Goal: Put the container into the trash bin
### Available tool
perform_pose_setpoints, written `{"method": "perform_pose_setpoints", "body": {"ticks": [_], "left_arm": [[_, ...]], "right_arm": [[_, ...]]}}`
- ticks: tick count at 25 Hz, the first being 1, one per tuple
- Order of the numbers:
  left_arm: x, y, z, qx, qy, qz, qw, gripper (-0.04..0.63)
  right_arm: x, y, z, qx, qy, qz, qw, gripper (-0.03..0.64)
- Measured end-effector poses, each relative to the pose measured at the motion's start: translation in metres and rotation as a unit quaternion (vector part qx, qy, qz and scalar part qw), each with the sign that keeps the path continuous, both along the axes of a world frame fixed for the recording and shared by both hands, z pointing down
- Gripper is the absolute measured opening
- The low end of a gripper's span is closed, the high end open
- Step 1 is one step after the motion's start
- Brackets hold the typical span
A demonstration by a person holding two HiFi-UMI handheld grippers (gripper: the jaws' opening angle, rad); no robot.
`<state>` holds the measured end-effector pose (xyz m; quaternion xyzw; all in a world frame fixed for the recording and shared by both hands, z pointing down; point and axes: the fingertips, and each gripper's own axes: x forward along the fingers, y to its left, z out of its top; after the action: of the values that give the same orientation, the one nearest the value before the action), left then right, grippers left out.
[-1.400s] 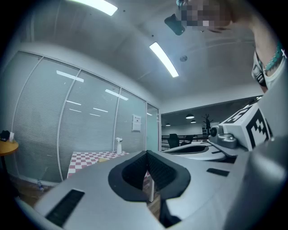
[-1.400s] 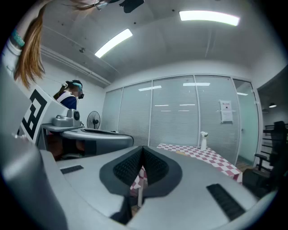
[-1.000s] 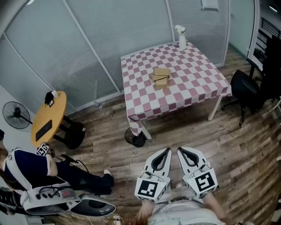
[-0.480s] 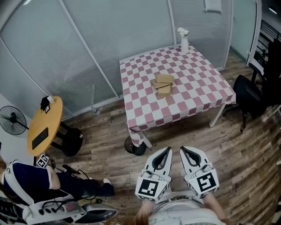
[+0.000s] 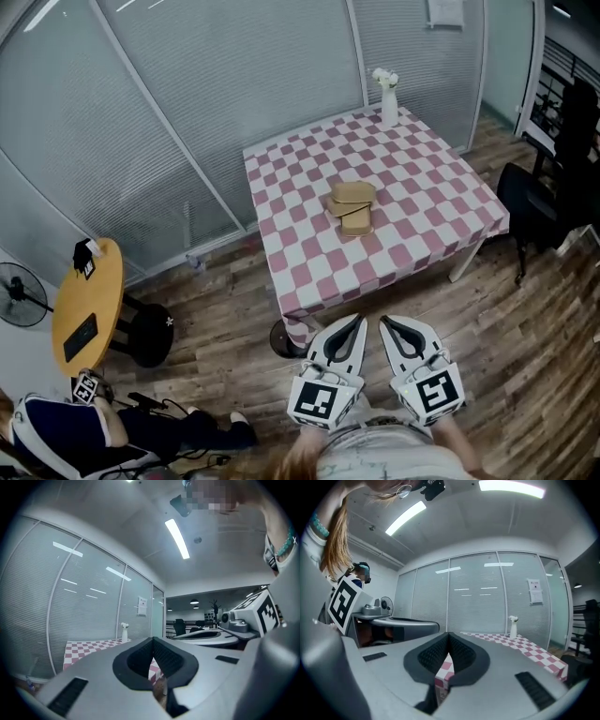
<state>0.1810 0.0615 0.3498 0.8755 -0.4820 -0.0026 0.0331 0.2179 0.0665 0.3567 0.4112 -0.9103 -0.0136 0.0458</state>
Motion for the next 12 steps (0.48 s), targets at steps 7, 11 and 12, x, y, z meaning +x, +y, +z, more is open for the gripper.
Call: {"method": "perform_pose_setpoints", "body": {"ticks": [7, 11, 12], "left_arm": [[-0.027, -0.026, 0.003, -0.009, 0.004, 0.006, 0.9999, 0.006], [-0.044, -0.036, 0.005, -0.008, 0.006, 0.013, 0.9999, 0.006], [-0.048, -0.038, 0.006, -0.009, 0.004, 0.016, 0.9998, 0.006]], "right_arm": [[-0.028, -0.028, 0.002, -0.007, 0.008, 0.009, 1.0, -0.006], [-0.049, -0.042, 0.001, -0.002, 0.006, 0.009, 1.0, -0.006], [-0.055, -0.045, 0.001, 0.001, 0.005, 0.008, 1.0, -0.006]]}}
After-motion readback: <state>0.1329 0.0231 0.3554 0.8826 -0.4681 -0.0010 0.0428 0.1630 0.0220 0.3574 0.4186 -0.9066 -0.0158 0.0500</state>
